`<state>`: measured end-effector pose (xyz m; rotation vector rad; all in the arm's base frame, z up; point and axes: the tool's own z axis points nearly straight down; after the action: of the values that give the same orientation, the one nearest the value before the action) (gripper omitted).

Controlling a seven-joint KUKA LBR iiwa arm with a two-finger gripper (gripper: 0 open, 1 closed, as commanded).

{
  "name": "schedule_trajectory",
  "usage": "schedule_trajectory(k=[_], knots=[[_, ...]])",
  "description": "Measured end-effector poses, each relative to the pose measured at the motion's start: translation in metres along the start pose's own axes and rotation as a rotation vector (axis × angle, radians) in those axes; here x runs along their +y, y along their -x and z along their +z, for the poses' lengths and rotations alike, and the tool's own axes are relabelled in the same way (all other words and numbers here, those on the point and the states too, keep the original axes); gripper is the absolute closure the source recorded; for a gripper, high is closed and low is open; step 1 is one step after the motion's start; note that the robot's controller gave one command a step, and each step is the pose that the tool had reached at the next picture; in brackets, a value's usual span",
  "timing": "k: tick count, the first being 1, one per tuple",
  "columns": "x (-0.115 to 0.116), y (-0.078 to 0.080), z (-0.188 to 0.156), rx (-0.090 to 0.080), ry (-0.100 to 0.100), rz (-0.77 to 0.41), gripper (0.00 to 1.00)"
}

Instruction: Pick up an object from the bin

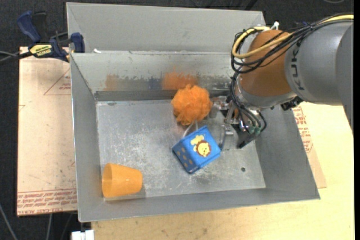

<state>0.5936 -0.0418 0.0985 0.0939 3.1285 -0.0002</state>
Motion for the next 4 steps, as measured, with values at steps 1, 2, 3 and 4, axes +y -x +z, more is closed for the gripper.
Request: schedule_trajectory(k=[1,2,3,4], knots=[[0.031,-0.024,0.023,0.007,0.0,-0.096,0.0],[0.058,-0.036,0.027,0.0,0.0,-0.004,0.0],[0.098,-0.062,0.027,0.002,0.0,-0.052,0.0],[0.122,-0.079,0.028,0.007,0.003,-0.107,0.0]])
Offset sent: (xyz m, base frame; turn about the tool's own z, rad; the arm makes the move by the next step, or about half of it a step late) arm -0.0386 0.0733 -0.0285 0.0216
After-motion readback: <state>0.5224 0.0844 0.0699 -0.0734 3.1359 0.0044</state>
